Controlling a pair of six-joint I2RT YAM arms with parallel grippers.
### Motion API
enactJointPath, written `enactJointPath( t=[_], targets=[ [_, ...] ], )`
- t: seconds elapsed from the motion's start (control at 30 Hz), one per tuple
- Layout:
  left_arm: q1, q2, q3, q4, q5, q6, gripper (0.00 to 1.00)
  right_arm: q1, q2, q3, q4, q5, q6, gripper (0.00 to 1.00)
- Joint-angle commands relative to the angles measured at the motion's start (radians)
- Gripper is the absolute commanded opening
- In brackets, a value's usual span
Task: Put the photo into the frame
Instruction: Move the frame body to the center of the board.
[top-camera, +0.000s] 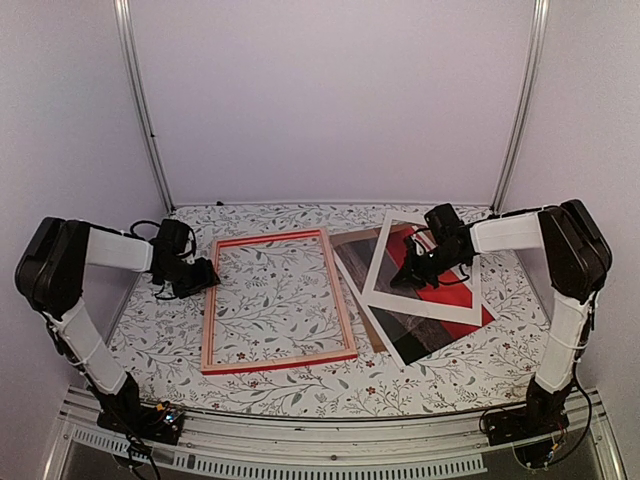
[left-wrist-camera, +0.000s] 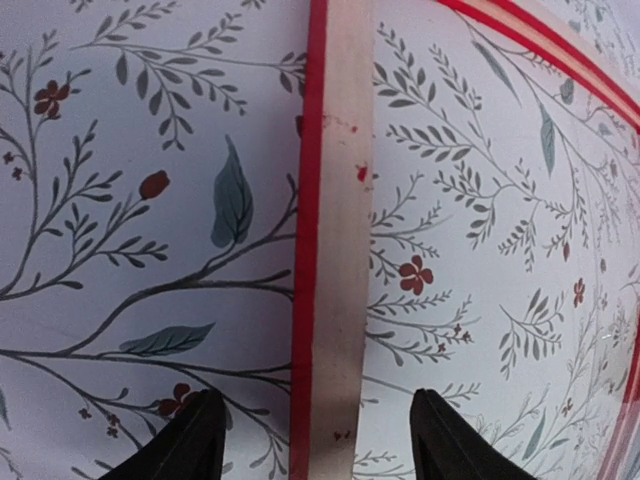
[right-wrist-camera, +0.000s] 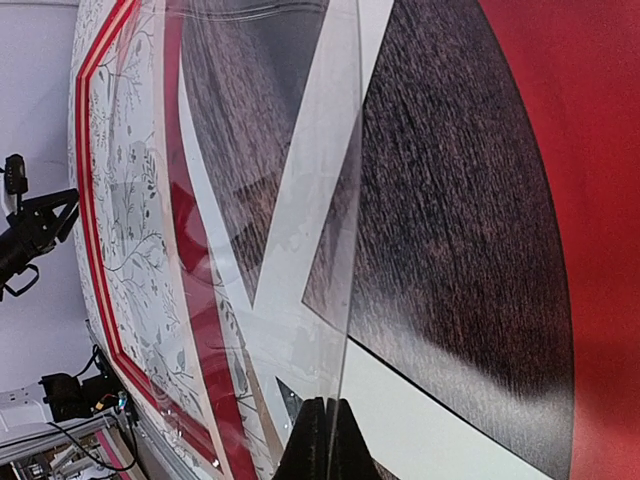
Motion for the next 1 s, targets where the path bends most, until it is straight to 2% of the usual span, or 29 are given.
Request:
enactJointPath(
  t=[0.0, 0.17, 0.33, 0.7, 0.97],
  targets=[
    [-0.027, 0.031, 0.019, 0.015, 0.011, 0.023, 0.61, 0.0, -0.057, -0.016, 0.014, 0.02, 0.006, 0.0],
    [-0.06, 0.05, 0.023, -0.004, -0.021, 0.04, 0.48, 0.0, -0.081, -0.019, 0.007, 0.018, 0.003, 0.0],
    [-0.132, 0.071, 0.042, -0.07, -0.147, 0.057, 0.4, 0.0, -0.109, -0.017, -0.003, 0.024, 0.002, 0.0],
    [-0.228, 0.057, -0.015, -0.065, -0.17, 0.041, 0.25, 0.008, -0.191, -0.105, 0.055, 0.008, 0.047, 0.0],
    [-0.249, 0.023, -0.054, -0.087, -0.206, 0.058, 0.16, 0.006, -0.27, -0.078, -0.024, 0.049, 0.02, 0.0]
  ],
)
